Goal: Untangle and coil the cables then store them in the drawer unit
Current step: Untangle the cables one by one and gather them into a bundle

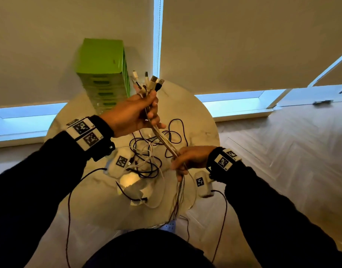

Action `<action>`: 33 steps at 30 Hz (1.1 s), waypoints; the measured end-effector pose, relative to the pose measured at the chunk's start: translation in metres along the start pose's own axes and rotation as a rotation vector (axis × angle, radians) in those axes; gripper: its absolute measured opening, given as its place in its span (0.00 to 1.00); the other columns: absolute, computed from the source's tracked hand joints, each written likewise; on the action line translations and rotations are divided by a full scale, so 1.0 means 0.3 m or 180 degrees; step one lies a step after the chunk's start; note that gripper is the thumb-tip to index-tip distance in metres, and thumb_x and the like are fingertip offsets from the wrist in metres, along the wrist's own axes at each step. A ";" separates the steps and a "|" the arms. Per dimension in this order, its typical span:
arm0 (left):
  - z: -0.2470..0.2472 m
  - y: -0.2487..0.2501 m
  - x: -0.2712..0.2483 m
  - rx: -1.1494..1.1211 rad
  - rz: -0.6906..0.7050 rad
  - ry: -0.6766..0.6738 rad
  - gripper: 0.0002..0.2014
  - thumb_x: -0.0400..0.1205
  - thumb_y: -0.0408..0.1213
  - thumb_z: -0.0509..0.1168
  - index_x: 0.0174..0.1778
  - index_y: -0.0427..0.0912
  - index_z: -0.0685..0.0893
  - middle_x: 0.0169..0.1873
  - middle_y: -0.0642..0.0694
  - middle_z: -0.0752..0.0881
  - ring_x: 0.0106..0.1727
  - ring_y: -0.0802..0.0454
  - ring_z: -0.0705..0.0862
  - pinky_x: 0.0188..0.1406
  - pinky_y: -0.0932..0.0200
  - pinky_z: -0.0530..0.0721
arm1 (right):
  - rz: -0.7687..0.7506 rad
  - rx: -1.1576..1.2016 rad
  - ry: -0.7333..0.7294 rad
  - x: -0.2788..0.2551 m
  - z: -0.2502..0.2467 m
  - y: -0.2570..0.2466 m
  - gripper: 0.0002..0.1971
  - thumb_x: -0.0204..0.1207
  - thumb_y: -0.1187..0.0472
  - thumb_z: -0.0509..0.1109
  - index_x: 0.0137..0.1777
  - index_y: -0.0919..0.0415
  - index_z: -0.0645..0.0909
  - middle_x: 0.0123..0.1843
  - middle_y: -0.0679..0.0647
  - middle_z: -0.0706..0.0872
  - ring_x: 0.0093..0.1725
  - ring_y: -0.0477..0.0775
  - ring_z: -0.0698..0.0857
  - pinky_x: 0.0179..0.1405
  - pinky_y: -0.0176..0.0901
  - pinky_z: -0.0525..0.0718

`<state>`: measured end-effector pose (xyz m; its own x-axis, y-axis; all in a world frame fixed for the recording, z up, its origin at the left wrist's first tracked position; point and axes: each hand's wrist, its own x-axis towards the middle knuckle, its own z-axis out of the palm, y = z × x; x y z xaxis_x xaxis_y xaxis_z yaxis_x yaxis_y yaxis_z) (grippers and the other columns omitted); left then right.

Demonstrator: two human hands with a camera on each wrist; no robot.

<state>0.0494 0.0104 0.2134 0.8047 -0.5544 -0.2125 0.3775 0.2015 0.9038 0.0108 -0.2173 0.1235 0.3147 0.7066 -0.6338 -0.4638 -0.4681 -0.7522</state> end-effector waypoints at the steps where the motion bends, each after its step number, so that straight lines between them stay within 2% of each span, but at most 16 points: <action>1: -0.003 0.002 0.001 -0.0152 0.0028 -0.0044 0.15 0.90 0.47 0.54 0.41 0.44 0.74 0.26 0.50 0.68 0.29 0.52 0.75 0.59 0.39 0.88 | 0.0234 -0.0230 0.0089 -0.009 -0.022 0.012 0.18 0.78 0.63 0.70 0.25 0.58 0.78 0.25 0.55 0.81 0.41 0.61 0.89 0.60 0.55 0.82; 3: -0.006 0.010 0.009 -0.0429 0.0127 -0.0066 0.15 0.91 0.47 0.54 0.41 0.46 0.75 0.28 0.52 0.63 0.28 0.55 0.69 0.54 0.44 0.86 | 0.0771 -0.0729 0.0336 -0.018 -0.059 0.052 0.21 0.79 0.63 0.72 0.22 0.56 0.77 0.24 0.54 0.81 0.43 0.61 0.88 0.61 0.53 0.82; 5: -0.009 0.023 0.024 -0.0737 0.0314 0.0050 0.14 0.91 0.48 0.54 0.42 0.47 0.76 0.29 0.53 0.63 0.29 0.55 0.67 0.49 0.49 0.83 | 0.1107 -0.1082 0.0771 -0.024 -0.086 0.094 0.20 0.79 0.62 0.73 0.24 0.59 0.78 0.25 0.54 0.82 0.40 0.59 0.88 0.54 0.47 0.83; 7: -0.020 0.036 0.044 -0.1062 0.0578 0.0340 0.14 0.91 0.49 0.53 0.43 0.49 0.76 0.28 0.53 0.64 0.29 0.55 0.67 0.46 0.53 0.80 | 0.1015 -0.1481 0.1726 -0.031 -0.105 0.127 0.17 0.79 0.56 0.72 0.28 0.59 0.78 0.28 0.56 0.83 0.35 0.57 0.86 0.43 0.44 0.81; 9: -0.033 0.042 0.069 -0.1292 0.0906 0.0724 0.14 0.91 0.49 0.54 0.42 0.49 0.74 0.29 0.53 0.66 0.30 0.55 0.68 0.45 0.55 0.77 | 0.0678 -0.1925 0.2952 -0.035 -0.113 0.161 0.16 0.79 0.51 0.68 0.30 0.54 0.74 0.32 0.56 0.82 0.35 0.61 0.83 0.38 0.47 0.78; 10: -0.039 0.043 0.082 -0.1372 0.1060 0.0947 0.15 0.91 0.49 0.54 0.40 0.50 0.74 0.30 0.52 0.67 0.31 0.55 0.69 0.44 0.55 0.76 | 0.0538 -0.2197 0.3371 -0.030 -0.108 0.175 0.15 0.79 0.49 0.65 0.32 0.53 0.72 0.33 0.56 0.81 0.36 0.63 0.82 0.37 0.48 0.79; 11: -0.046 0.044 0.094 -0.1440 0.1174 0.1180 0.15 0.91 0.50 0.55 0.39 0.50 0.73 0.30 0.53 0.68 0.30 0.55 0.69 0.42 0.56 0.74 | 0.0398 -0.2429 0.3551 -0.022 -0.089 0.178 0.13 0.79 0.48 0.63 0.36 0.52 0.72 0.34 0.55 0.82 0.36 0.64 0.83 0.36 0.49 0.81; 13: -0.064 0.044 0.122 -0.1516 0.1265 0.1628 0.16 0.89 0.54 0.58 0.36 0.52 0.74 0.29 0.54 0.69 0.29 0.57 0.68 0.38 0.58 0.71 | 0.0055 -0.2687 0.3365 0.007 -0.032 0.183 0.07 0.81 0.50 0.63 0.49 0.51 0.70 0.36 0.54 0.85 0.34 0.61 0.85 0.34 0.52 0.86; 15: -0.079 0.033 0.148 -0.1425 0.1244 0.2072 0.17 0.88 0.56 0.61 0.35 0.53 0.76 0.29 0.55 0.67 0.29 0.58 0.66 0.37 0.59 0.69 | -0.0078 -0.2757 0.2830 0.048 0.040 0.190 0.12 0.82 0.53 0.64 0.58 0.55 0.66 0.39 0.55 0.86 0.35 0.60 0.87 0.35 0.55 0.88; 18: -0.106 -0.025 0.173 -0.1136 0.1100 0.2665 0.15 0.88 0.57 0.59 0.40 0.54 0.74 0.30 0.55 0.65 0.26 0.60 0.63 0.28 0.63 0.65 | 0.0057 -0.2975 0.2167 0.131 0.158 0.216 0.20 0.83 0.52 0.63 0.69 0.59 0.64 0.48 0.61 0.86 0.43 0.66 0.86 0.37 0.51 0.79; 20: -0.141 -0.088 0.166 -0.0928 0.0928 0.2614 0.17 0.88 0.60 0.55 0.40 0.54 0.70 0.30 0.54 0.63 0.25 0.59 0.60 0.22 0.63 0.61 | 0.0265 -0.3106 0.1783 0.175 0.210 0.244 0.28 0.84 0.48 0.63 0.78 0.61 0.60 0.56 0.64 0.86 0.51 0.69 0.87 0.41 0.52 0.78; 23: -0.193 -0.171 0.118 -0.0508 0.0480 0.2169 0.21 0.87 0.64 0.53 0.36 0.54 0.66 0.27 0.55 0.62 0.24 0.58 0.58 0.20 0.62 0.58 | 0.0772 -0.3215 0.1494 0.189 0.190 0.294 0.39 0.84 0.38 0.60 0.86 0.57 0.50 0.66 0.64 0.84 0.60 0.68 0.85 0.52 0.55 0.81; 26: -0.201 -0.226 0.057 -0.0570 0.0311 0.1805 0.20 0.89 0.61 0.54 0.35 0.53 0.64 0.30 0.51 0.56 0.23 0.58 0.55 0.25 0.60 0.52 | 0.1047 -0.2886 0.1406 0.164 0.108 0.291 0.40 0.79 0.26 0.55 0.83 0.52 0.57 0.69 0.59 0.82 0.63 0.64 0.84 0.54 0.52 0.78; 30: -0.201 -0.259 -0.016 -0.0519 0.0464 0.1577 0.17 0.90 0.51 0.55 0.36 0.52 0.64 0.33 0.47 0.54 0.27 0.55 0.53 0.27 0.58 0.51 | 0.1192 -0.2240 0.0890 0.125 0.013 0.153 0.39 0.80 0.24 0.43 0.76 0.49 0.74 0.75 0.54 0.80 0.71 0.61 0.79 0.73 0.54 0.71; 32: -0.204 -0.262 -0.038 -0.0504 0.0550 0.1605 0.17 0.91 0.47 0.56 0.36 0.51 0.65 0.34 0.45 0.53 0.27 0.54 0.53 0.27 0.59 0.53 | 0.1111 -0.2070 0.1023 0.119 -0.042 0.071 0.46 0.75 0.21 0.37 0.66 0.51 0.84 0.67 0.52 0.84 0.66 0.58 0.82 0.73 0.55 0.72; 33: -0.206 -0.261 -0.049 -0.0494 0.0585 0.1640 0.17 0.91 0.46 0.57 0.35 0.51 0.65 0.34 0.45 0.53 0.26 0.55 0.54 0.26 0.59 0.54 | 0.0901 -0.2036 0.1136 0.129 -0.068 0.027 0.48 0.72 0.19 0.36 0.60 0.52 0.86 0.60 0.51 0.87 0.60 0.56 0.84 0.71 0.55 0.75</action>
<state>0.0362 0.0527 0.1228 0.9684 -0.0412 -0.2458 0.2417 0.3953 0.8862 0.0362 -0.2045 0.0892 0.5530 0.3522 -0.7551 -0.0333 -0.8962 -0.4424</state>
